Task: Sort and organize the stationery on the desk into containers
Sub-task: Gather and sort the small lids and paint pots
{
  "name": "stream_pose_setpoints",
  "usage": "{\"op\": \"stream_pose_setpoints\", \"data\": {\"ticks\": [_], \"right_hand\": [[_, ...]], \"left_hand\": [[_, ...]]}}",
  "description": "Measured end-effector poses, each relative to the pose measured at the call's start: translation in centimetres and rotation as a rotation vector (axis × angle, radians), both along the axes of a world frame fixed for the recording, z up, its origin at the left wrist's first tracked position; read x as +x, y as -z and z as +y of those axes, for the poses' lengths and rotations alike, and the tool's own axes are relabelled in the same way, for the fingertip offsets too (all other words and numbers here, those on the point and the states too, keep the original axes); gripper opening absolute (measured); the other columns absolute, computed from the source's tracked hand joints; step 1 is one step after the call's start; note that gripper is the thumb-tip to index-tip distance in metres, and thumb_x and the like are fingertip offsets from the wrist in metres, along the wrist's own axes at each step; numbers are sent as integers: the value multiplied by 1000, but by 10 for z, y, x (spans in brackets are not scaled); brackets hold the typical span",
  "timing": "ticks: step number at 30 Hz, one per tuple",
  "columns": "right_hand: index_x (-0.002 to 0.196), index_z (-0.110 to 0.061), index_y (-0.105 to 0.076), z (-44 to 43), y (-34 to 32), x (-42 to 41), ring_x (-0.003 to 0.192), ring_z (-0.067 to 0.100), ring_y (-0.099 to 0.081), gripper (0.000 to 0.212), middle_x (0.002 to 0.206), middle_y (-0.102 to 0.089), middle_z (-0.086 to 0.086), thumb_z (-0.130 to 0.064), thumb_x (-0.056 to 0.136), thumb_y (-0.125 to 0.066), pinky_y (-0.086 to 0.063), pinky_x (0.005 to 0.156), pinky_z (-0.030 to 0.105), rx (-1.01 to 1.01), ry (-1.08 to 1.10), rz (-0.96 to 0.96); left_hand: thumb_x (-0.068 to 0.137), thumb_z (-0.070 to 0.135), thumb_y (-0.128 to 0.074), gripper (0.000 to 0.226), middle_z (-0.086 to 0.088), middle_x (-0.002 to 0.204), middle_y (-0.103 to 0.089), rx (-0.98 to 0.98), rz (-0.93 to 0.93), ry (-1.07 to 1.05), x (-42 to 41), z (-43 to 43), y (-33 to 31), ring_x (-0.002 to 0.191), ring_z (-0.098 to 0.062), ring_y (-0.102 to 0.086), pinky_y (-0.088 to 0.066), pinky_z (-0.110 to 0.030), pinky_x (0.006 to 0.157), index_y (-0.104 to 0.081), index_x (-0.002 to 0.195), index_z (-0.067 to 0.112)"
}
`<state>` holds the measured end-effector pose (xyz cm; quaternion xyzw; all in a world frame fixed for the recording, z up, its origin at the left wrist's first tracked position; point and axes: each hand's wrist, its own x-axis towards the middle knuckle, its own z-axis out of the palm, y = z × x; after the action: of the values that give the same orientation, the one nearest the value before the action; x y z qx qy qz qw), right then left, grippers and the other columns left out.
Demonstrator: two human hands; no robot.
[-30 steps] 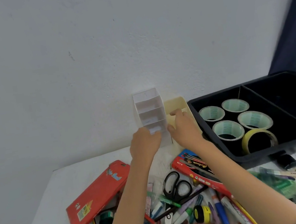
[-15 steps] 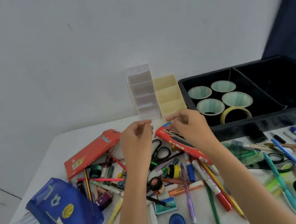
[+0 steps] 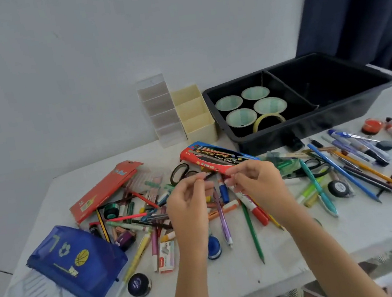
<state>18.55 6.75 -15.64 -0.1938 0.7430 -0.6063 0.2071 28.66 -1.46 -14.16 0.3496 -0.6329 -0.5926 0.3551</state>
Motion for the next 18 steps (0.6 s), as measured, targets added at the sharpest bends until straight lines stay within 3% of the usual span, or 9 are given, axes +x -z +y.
{"op": "stream_pose_setpoints", "data": {"ticks": [3, 8, 14, 18], "right_hand": [[84, -18, -69, 29, 7, 12, 69, 9, -66, 27, 76, -72, 1, 1, 90, -51, -56, 68, 26, -23, 67, -10], [82, -17, -70, 73, 16, 10, 75, 20, -67, 26, 76, -72, 6, 2, 89, -53, -57, 72, 32, -62, 172, -43], [87, -14, -70, 125, 10, -9, 67, 12, -65, 23, 78, -72, 6, 1, 89, -53, -50, 59, 17, -115, 280, -34], [86, -13, -71, 170, 6, -37, 69, 12, -67, 21, 76, -72, 4, 2, 86, -56, -50, 60, 16, -121, 384, 12]], "left_hand": [[91, 6, -54, 15, -8, 79, -72, 45, 27, 53, -1, 21, 3, 75, -16, -69, -56, -21, 66, -69, 93, 10], [90, 6, -54, 15, -9, 78, -71, 42, 15, 153, -8, 56, 12, 76, -19, -69, -54, -20, 67, -69, 91, 9], [92, 9, -53, 16, -4, 79, -72, -25, -9, 283, -40, 98, 13, 75, -11, -68, -51, -14, 65, -69, 95, 11], [91, 8, -53, 16, -4, 77, -72, -25, 9, 400, -79, 139, 7, 74, -11, -68, -50, -13, 62, -69, 92, 12]]}}
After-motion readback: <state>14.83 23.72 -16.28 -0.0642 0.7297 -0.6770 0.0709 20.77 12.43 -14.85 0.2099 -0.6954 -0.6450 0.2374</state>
